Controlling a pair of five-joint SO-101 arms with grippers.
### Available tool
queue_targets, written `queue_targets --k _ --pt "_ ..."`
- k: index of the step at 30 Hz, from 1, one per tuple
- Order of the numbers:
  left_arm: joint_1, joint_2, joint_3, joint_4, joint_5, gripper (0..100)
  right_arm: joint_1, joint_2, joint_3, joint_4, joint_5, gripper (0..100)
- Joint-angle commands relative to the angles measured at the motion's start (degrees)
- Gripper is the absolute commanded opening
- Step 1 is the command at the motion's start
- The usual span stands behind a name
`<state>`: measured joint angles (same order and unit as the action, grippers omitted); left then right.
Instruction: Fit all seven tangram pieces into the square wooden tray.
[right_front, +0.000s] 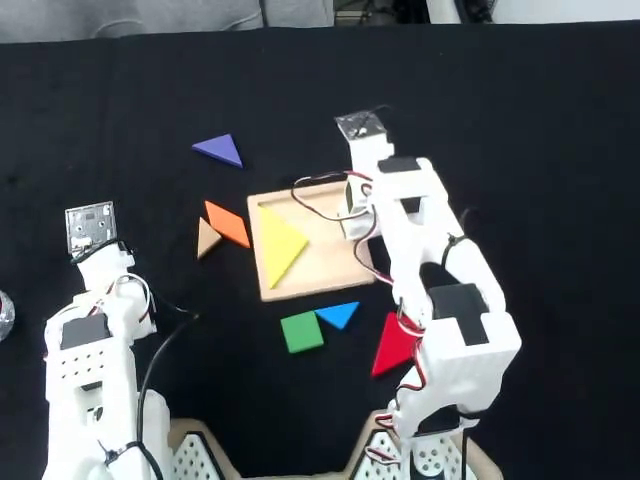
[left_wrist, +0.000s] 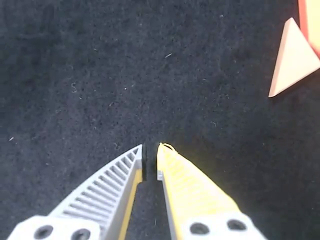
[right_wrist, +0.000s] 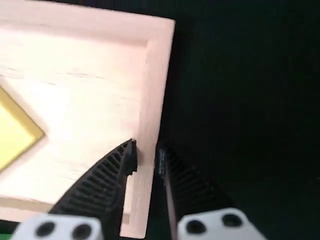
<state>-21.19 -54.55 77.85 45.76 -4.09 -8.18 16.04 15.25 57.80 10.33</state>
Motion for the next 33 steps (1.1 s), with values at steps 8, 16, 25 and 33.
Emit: queue_targets --k 8,16,25,33 --pt "-0.04 -0.79 -0.22 -0.79 0.18 7 0.18 -4.18 -5.14 7.38 3.34 19.4" --pt "-0.04 -0.79 -0.22 -0.79 0.18 7 2.29 -11.47 -4.62 13.89 4.57 14.7" --pt "-0.04 -0.79 -0.13 -0.62 0.09 7 10.02 -6.64 3.12 8.09 8.88 1.2" --pt "-0.04 -1.32 0.66 -0.88 0.18 7 2.37 -3.91 5.58 7.74 8.53 1.1"
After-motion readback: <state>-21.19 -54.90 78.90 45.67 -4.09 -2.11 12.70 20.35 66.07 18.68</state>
